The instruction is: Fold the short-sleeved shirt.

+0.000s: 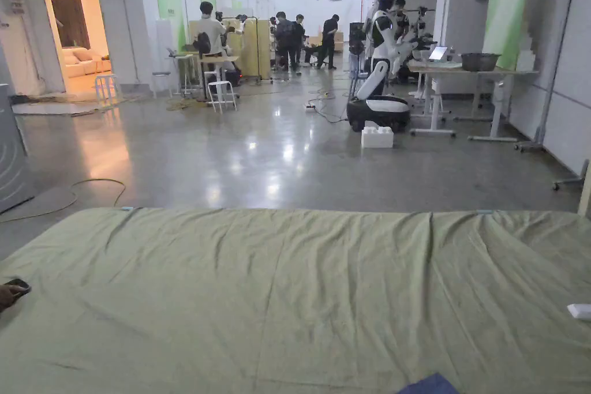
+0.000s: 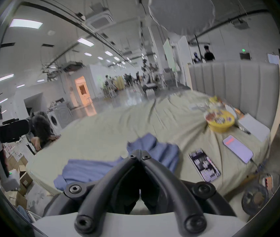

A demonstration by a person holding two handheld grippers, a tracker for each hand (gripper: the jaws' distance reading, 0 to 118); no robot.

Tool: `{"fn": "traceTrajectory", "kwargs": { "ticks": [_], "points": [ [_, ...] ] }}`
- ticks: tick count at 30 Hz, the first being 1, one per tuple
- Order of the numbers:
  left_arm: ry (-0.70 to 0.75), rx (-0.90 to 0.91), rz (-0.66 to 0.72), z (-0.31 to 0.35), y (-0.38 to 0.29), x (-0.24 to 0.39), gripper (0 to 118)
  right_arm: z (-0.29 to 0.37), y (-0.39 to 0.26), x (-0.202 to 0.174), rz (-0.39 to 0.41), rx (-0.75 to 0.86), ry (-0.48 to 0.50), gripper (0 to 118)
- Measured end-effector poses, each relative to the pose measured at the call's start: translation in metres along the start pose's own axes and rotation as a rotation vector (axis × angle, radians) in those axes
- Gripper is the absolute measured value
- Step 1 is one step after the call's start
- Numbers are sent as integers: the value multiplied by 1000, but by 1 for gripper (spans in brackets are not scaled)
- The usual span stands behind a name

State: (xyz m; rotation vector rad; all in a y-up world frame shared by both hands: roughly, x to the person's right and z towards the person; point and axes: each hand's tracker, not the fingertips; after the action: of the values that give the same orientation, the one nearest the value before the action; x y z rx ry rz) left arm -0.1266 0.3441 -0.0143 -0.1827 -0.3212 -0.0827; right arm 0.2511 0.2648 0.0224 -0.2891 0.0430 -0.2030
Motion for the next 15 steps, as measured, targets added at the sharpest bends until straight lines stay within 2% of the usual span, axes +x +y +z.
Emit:
{"fn": "traceTrajectory", "kwargs": {
  "ticks": [4,6,7,8,9,10,13,15],
  "points": [
    [163,88,-1,47,10,-18,77,9,23,-21,39,62,77,0],
    [215,106,19,59,11,-22,71,15,30,-31,95,75,89,0],
    [237,114,25,65,10,-22,62,18,32,-35,132,82,92,0],
    [246,122,27,69,8,-22,48,22,34,-40,168,87,92,0],
    [252,118,28,73,6,-22,20,24,34,-44,206,90,89,0],
    [261,114,38,73,3,-23,4,27,35,-49,241,97,83,0],
    [221,49,89,77,-3,-26,0,31,35,-58,334,142,57,0],
    [240,40,100,77,-8,-26,0,27,30,-57,309,104,36,0]
  ]
}}
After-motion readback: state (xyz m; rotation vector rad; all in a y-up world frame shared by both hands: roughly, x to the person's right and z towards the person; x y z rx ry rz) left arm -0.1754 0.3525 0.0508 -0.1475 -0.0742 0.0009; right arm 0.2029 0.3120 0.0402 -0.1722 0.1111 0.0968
